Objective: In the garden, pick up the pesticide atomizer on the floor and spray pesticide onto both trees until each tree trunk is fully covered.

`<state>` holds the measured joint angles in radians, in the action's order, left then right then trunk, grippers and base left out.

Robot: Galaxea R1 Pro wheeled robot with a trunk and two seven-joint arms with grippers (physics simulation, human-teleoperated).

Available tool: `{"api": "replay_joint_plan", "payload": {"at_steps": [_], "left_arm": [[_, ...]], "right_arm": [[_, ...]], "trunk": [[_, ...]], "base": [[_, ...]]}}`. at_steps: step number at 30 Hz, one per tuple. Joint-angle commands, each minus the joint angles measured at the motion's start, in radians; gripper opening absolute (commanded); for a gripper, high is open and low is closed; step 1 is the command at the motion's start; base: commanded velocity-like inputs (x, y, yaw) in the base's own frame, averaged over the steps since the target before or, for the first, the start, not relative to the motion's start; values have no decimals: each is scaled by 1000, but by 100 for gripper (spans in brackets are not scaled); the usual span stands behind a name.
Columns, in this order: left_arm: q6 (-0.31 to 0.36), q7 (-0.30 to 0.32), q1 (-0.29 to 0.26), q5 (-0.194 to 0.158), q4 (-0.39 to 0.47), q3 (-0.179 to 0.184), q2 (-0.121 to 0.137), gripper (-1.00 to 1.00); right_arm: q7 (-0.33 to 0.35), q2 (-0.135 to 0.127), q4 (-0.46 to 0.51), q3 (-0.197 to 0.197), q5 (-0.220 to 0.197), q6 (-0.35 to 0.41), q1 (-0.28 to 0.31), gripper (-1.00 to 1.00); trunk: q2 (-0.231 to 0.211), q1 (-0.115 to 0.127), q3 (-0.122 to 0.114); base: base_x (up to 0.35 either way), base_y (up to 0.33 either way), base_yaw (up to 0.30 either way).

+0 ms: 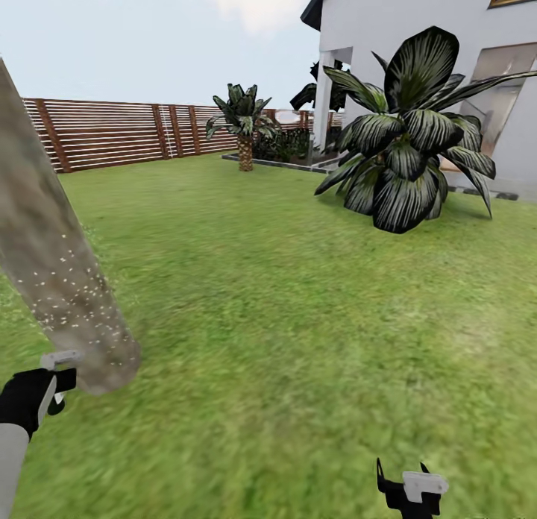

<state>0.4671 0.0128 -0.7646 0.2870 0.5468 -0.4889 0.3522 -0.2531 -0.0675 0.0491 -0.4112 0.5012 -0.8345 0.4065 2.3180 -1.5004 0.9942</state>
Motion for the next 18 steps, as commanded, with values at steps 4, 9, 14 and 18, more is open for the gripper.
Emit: {"api": "replay_joint_plan", "payload": {"at_steps": [4, 9, 14, 18], "left_arm": [[-1, 1, 1, 1, -2, 5, -33, -100], [-9, 9, 1, -1, -1, 6, -43, -100], [-70, 39, 1, 3, -5, 16, -45, -100], [-253, 172, 13, 14, -79, 227, -43, -100]], "right_arm": [[0, 0, 0, 0, 0, 0, 0, 100], [0, 1, 1, 0, -1, 0, 0, 100], [3, 5, 21, 1, 3, 53, 0, 100], [57, 50, 191, 63, 204, 211, 0, 100]], "trunk": [[0, 0, 0], [0, 0, 0], [0, 0, 0], [0, 0, 0]], "base": [[-228, 208, 0], [-323, 71, 0], [-324, 3, 0], [-51, 0, 0]]}}
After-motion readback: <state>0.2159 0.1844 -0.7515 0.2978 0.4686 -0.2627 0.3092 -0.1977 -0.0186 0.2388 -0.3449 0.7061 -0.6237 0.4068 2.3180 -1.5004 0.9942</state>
